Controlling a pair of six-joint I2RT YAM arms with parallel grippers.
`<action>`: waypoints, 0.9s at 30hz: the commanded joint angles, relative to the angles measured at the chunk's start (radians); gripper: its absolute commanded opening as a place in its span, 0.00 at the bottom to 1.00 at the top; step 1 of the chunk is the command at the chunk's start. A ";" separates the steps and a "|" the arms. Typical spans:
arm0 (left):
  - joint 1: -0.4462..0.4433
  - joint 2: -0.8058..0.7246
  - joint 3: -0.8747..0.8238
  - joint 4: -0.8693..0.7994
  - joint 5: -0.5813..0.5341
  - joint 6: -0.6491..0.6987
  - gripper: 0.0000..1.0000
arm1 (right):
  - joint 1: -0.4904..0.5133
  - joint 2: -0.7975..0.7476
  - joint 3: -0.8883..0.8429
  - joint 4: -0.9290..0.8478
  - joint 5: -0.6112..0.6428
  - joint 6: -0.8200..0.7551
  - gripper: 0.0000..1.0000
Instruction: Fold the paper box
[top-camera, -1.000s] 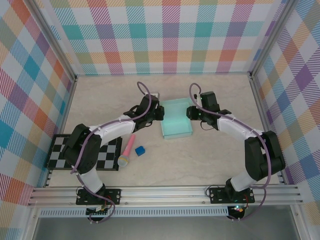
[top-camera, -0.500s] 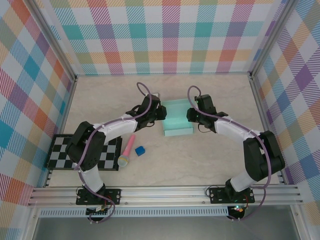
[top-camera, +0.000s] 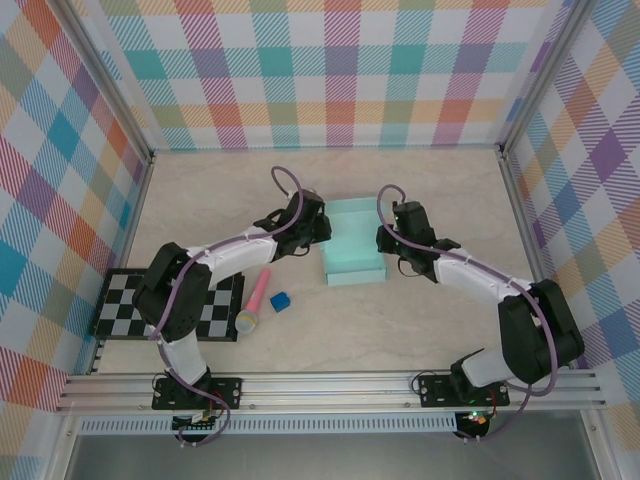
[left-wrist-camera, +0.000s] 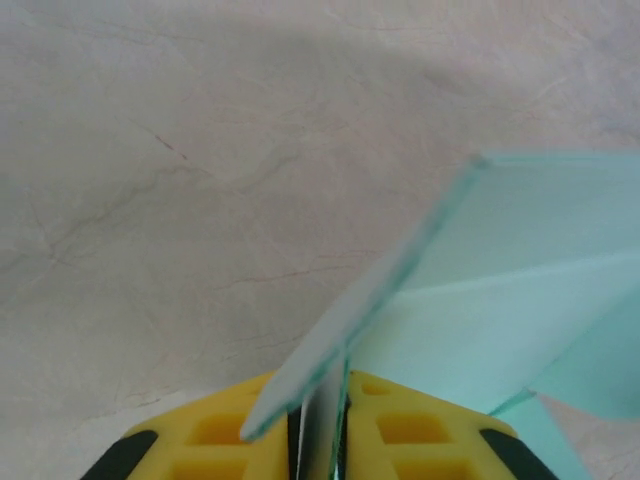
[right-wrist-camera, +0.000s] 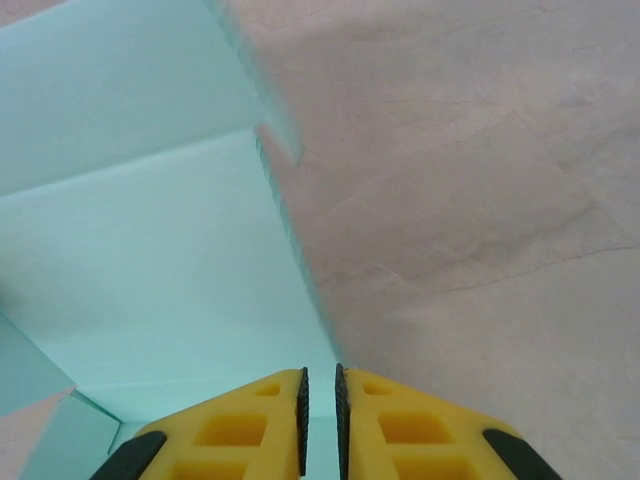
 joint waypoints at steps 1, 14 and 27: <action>-0.011 0.033 0.073 -0.050 -0.032 -0.029 0.14 | 0.024 -0.024 -0.019 0.081 0.078 0.024 0.17; 0.025 0.073 0.155 0.020 0.044 0.262 0.15 | -0.003 0.026 0.032 0.118 0.067 -0.082 0.33; 0.135 -0.006 0.086 -0.112 0.095 -0.016 0.36 | -0.330 0.163 0.414 -0.221 -0.480 -0.432 0.65</action>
